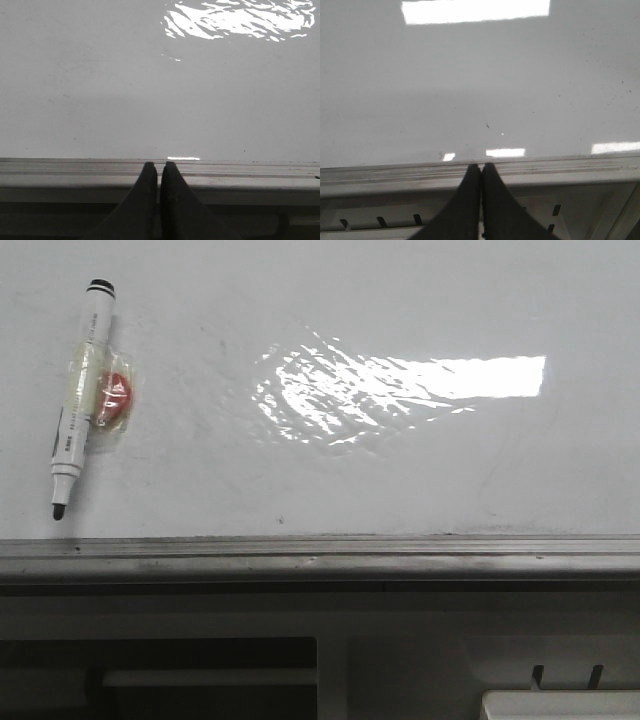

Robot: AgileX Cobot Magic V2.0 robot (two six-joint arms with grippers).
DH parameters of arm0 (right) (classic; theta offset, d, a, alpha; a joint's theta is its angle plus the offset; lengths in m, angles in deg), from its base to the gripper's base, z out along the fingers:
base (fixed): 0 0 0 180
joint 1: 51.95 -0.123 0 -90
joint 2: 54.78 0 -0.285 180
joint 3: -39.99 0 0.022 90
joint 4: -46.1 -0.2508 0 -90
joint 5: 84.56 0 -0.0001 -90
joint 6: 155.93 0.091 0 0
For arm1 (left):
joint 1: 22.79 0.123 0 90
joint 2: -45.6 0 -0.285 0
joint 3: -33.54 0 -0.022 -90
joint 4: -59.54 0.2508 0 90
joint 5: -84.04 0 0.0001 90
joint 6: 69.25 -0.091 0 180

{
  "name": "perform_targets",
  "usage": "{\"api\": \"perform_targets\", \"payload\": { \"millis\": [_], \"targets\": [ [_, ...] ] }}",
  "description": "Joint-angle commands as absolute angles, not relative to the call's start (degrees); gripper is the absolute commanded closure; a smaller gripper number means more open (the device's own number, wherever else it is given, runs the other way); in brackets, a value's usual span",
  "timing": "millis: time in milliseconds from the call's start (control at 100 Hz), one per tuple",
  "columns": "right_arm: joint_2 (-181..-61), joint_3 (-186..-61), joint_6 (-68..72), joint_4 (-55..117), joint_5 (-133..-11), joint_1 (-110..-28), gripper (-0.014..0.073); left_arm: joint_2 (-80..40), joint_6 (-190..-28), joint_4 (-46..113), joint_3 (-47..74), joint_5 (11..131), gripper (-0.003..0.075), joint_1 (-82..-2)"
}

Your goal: Write number 9 on whiteboard

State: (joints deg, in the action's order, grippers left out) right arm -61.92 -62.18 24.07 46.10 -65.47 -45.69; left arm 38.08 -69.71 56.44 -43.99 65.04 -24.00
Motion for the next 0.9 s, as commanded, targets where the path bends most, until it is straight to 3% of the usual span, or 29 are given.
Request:
{"api": "perform_targets", "payload": {
  "millis": [0,890],
  "targets": [
    [-61.06,-60.72,23.66,46.47,-66.94,-45.22,0.0663,39.66,-69.25,56.29,-46.34,68.39,0.074,-24.4],
    [-61.06,-60.72,23.66,46.47,-66.94,-45.22,0.0663,39.66,-69.25,57.72,-46.34,69.19,0.074,-24.4]
  ]
}}
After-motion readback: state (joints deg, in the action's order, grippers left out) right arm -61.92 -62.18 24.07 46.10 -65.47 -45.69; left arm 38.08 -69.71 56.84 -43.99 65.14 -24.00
